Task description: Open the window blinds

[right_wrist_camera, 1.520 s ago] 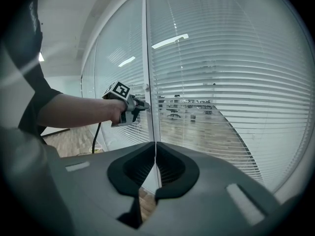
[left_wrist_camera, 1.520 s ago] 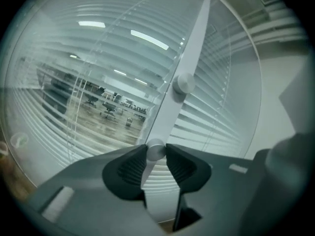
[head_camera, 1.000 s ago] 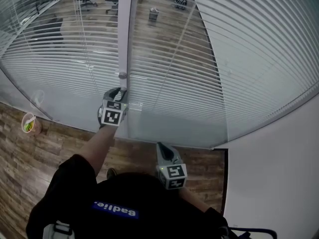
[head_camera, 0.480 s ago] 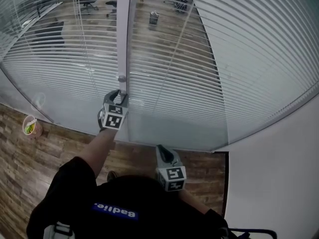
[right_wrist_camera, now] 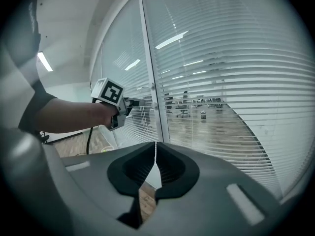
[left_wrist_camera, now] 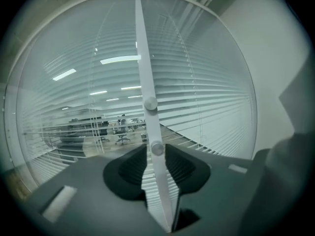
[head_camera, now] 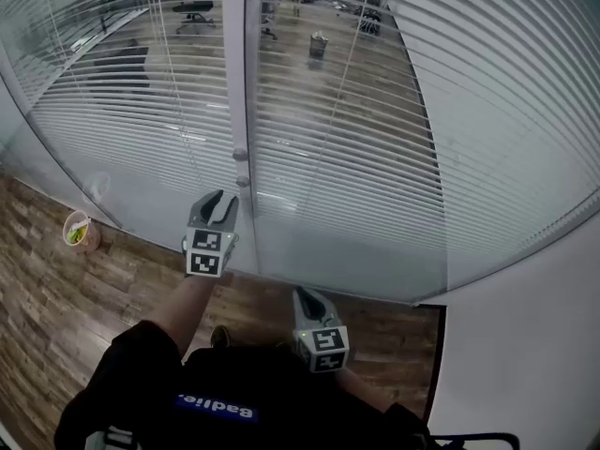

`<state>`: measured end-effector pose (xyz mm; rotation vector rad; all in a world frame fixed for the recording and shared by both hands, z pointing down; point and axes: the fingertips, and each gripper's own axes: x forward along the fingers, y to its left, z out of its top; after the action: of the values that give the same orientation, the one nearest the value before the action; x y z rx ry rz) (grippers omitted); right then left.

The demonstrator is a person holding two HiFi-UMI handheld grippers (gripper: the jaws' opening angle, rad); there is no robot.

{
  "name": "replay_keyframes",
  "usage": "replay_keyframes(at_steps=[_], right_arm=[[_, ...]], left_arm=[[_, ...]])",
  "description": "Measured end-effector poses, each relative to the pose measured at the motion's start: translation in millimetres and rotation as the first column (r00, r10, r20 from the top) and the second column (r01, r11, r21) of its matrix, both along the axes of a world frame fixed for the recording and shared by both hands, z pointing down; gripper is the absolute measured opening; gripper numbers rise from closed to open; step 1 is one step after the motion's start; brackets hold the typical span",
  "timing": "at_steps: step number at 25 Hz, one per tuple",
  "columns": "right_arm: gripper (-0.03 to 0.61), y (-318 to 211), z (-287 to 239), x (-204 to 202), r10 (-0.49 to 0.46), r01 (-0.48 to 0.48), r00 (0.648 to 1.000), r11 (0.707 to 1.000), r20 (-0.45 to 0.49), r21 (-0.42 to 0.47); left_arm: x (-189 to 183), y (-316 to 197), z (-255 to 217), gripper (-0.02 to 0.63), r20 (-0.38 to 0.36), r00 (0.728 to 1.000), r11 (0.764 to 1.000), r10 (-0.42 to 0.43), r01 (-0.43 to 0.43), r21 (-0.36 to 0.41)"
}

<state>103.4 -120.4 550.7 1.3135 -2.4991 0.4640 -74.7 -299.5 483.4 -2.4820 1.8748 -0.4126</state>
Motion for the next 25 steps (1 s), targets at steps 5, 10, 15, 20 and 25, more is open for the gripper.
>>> replay_keyframes(at_steps=[5, 10, 15, 20, 25], right_arm=[[0.005, 6, 5, -11, -0.028, 0.027, 0.999, 0.999, 0.022, 0.025], [0.003, 15, 2, -18, 0.017, -0.017, 1.000, 0.998, -0.011, 0.053], [0.003, 42, 0, -61, 0.072, -0.072, 0.997, 0.995, 0.001, 0.066], [0.003, 82, 6, -101, 0.079, -0.081, 0.997, 0.994, 0.018, 0.074], [0.003, 110, 10, -129, 0.076, -0.076, 0.997, 0.996, -0.002, 0.040]], left_arm=[[-6, 55, 1, -0.002, -0.057, 0.997, 0.998, 0.056, -0.055, 0.028], [1, 104, 20, -0.002, -0.134, 0.974, 0.983, 0.184, -0.186, -0.001], [3, 161, 33, -0.002, -0.206, 0.917, 0.937, 0.341, -0.348, 0.000], [-1, 214, 31, -0.002, -0.267, 0.844, 0.879, 0.465, -0.476, 0.024], [-20, 248, 31, -0.002, -0.339, 0.792, 0.847, 0.508, -0.531, 0.028]])
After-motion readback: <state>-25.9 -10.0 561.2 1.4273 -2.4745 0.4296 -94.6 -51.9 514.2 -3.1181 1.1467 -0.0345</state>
